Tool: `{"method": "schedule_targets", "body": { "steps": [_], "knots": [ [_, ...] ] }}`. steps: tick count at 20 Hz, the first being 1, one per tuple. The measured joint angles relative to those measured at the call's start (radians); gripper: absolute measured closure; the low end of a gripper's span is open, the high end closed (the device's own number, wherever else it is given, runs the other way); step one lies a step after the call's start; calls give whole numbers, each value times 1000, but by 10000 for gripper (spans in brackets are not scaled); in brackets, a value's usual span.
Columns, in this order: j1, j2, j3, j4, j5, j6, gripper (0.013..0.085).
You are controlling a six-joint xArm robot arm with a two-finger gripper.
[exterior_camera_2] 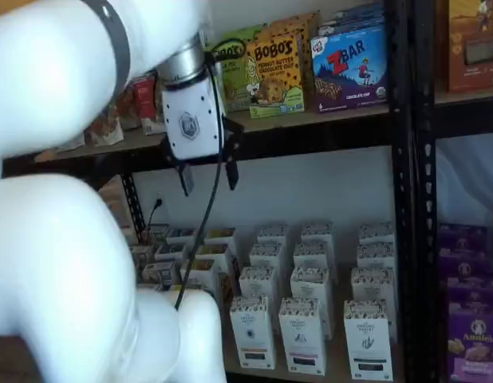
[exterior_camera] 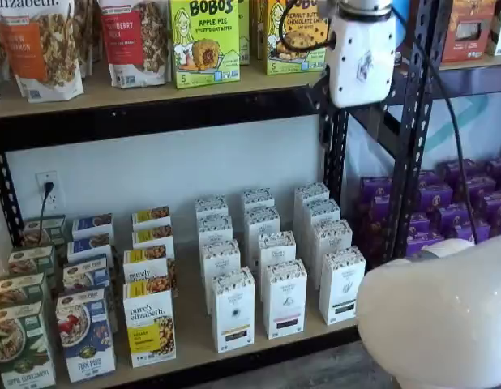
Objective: Pick up the white box with a yellow strip in the middle, on the bottom shelf, the fourth box from the left
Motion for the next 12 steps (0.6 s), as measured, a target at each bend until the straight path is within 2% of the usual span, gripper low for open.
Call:
{"method": "schedule_targets", "body": {
  "steps": [7,12],
  "knots": [
    [28,34,119,-1,-171,32,130],
    [38,89,203,30,-323,37,130]
  ]
}}
